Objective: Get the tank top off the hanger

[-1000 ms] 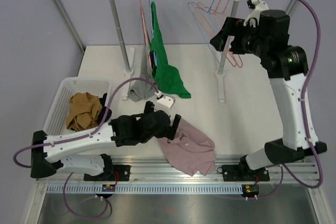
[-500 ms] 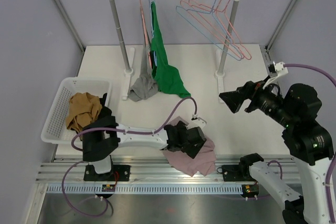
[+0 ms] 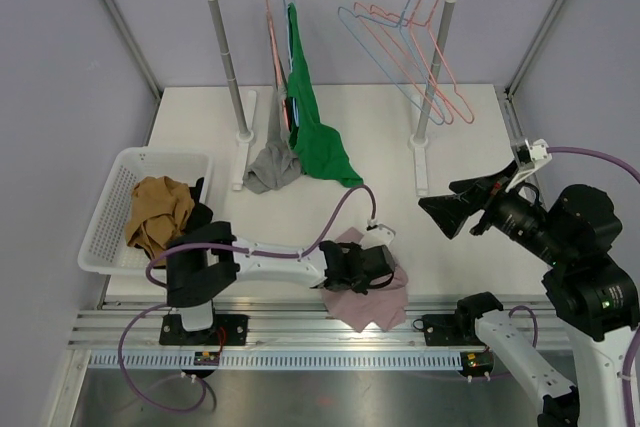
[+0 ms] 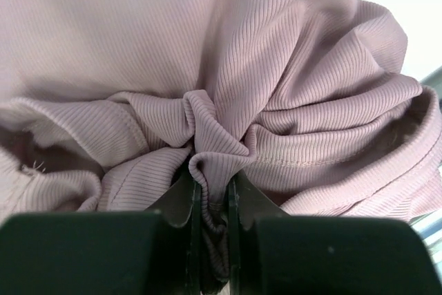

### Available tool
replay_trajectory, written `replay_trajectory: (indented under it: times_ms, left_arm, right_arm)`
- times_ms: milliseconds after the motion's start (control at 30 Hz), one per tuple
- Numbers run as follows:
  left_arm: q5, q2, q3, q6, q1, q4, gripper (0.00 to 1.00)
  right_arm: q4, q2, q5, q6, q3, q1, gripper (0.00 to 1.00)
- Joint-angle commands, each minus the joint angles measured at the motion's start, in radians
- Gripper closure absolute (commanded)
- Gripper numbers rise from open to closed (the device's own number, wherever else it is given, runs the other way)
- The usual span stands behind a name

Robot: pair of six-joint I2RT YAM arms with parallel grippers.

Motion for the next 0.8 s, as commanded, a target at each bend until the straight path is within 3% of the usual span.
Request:
replay_trajectory:
  times_ms: [0, 167, 367, 633, 767]
  left_arm:
    - [-0.177, -0.141, -0.001, -0.062, -0.005, -0.186, 1.00]
    - [-0.433, -0.372, 0.091, -0.188, 0.058, -0.534, 1.00]
    - [-0.507, -0.612, 0.124, -0.193, 0.205, -0.752, 1.00]
    - [-0.426, -0.856, 0.105, 0.034, 0.683, -0.748, 1.00]
    - [-0.219, -0.821, 0.049, 0.177, 1.063, -0.654, 1.00]
  right_arm:
    - [0.019, -0.023, -0.020, -0.008, 0.042, 0.000, 0.01]
    - [0.005, -0.028, -0.009, -0.019, 0.048, 0.000, 0.00]
    - [0.005, -0.025, -0.004, -0.025, 0.051, 0.000, 0.01]
    - [0.024, -0.016, -0.015, -0.028, 0.058, 0.000, 0.00]
    - [0.042, -0.017, -0.037, -0.019, 0.051, 0.000, 0.00]
